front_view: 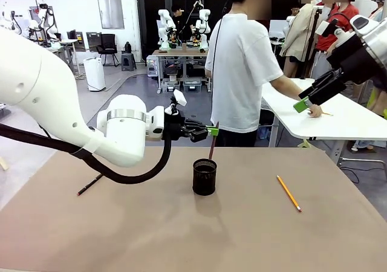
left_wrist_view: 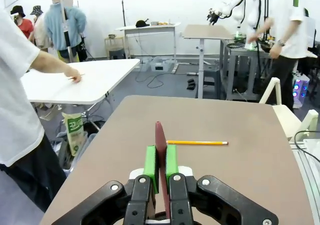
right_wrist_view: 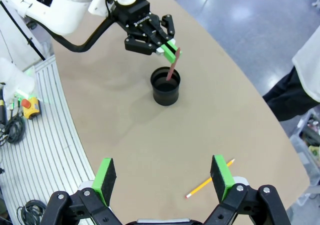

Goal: Place the pens into the pen holder.
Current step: Pick up a writing instrument from the table and place it into the Pen holder.

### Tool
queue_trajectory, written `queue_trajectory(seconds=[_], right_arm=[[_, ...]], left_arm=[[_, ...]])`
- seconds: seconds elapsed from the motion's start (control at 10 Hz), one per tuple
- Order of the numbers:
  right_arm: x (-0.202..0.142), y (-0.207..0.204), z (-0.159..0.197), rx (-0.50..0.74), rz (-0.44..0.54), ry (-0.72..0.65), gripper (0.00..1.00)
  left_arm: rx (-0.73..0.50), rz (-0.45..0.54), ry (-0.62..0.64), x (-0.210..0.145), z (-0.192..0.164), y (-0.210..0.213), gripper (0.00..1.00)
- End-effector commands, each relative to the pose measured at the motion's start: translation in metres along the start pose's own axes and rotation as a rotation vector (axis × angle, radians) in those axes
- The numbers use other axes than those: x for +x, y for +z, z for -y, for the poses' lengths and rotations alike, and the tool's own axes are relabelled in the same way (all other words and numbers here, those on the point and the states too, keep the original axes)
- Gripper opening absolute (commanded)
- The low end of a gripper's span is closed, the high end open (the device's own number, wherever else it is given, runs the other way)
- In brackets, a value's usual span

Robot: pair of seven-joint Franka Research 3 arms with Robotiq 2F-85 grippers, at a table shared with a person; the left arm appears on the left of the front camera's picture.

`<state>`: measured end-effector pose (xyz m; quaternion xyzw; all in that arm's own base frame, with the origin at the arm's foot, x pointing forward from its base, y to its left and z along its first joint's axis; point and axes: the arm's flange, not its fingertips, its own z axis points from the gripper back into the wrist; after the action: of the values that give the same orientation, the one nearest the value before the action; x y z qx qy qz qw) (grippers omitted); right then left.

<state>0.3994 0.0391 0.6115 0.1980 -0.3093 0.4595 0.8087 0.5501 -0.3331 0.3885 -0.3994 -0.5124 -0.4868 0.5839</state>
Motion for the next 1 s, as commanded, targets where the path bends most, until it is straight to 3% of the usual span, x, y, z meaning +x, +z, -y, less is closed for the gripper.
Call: queue_trajectory(seconds=[0.0, 0.7, 0.9], right_arm=[[0.001, 0.000, 0.001, 0.013, 0.017, 0.008, 1.00], [0.001, 0.000, 0.001, 0.013, 0.017, 0.008, 1.00], [0.001, 0.000, 0.001, 0.013, 0.017, 0.008, 1.00]], left_arm=[[-0.001, 0.021, 0.013, -0.009, 0.004, 0.004, 0.00], [0.020, -0.023, 0.066, -0.032, 0.004, 0.001, 0.00], [0.025, -0.028, 0.080, -0.035, 0.003, 0.002, 0.35]])
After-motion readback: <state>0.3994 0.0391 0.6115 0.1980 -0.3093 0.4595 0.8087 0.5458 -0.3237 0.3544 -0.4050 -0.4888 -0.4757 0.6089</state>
